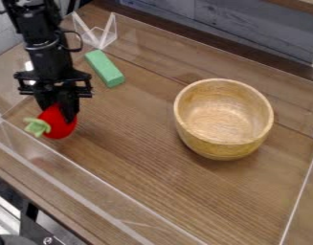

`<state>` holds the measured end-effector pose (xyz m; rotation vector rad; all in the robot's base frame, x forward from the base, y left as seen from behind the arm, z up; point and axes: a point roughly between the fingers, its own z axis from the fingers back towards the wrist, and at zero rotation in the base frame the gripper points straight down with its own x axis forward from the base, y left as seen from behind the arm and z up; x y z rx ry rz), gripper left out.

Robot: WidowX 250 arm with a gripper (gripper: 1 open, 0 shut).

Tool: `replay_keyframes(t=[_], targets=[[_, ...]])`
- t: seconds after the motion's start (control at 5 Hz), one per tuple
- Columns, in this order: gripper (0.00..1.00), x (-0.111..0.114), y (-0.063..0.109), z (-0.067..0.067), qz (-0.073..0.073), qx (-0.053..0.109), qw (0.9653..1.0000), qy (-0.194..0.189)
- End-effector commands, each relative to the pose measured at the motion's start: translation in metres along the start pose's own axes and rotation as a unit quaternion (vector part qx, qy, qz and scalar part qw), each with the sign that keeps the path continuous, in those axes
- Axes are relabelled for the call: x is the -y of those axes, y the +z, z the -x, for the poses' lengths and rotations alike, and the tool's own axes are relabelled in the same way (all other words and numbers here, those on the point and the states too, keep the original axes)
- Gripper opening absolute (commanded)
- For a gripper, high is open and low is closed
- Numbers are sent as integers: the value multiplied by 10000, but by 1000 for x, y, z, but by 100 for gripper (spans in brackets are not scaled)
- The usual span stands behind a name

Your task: Move the red object to the left side of the table

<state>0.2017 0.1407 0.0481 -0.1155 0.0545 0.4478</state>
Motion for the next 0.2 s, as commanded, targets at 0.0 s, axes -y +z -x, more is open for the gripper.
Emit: replay_keyframes(t=[0.0], targets=[[0,-1,-1,-11,-15,197,9998,-100]])
